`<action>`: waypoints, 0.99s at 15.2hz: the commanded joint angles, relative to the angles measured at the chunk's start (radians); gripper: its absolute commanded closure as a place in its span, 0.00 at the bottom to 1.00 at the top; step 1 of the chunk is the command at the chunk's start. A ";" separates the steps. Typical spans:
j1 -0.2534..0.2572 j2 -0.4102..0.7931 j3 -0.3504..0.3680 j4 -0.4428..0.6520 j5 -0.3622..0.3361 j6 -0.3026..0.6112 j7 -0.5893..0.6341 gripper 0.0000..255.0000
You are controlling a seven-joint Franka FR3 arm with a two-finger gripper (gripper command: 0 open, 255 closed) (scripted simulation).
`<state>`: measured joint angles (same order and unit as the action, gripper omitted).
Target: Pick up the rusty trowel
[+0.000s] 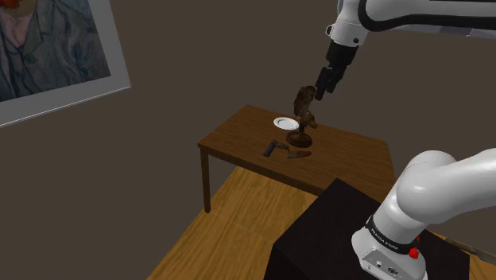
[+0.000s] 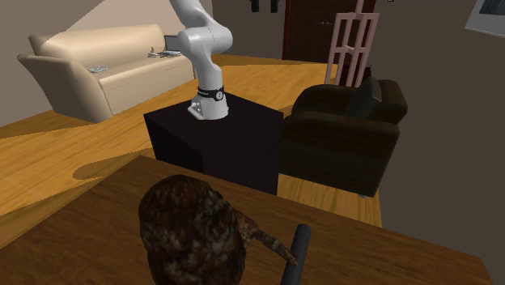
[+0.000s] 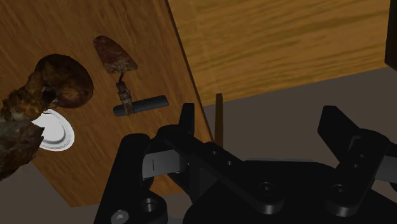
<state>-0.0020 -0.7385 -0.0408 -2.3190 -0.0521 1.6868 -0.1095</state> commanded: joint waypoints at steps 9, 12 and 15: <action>-0.025 0.109 -0.121 -0.133 -0.039 0.268 -0.121 0.00; -0.031 0.177 -0.168 -0.158 -0.044 0.371 -0.169 0.00; -0.032 0.259 -0.217 -0.170 -0.040 0.473 -0.223 0.00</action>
<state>-0.0321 -0.5084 -0.2373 -2.4862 -0.0926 2.1220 -0.3090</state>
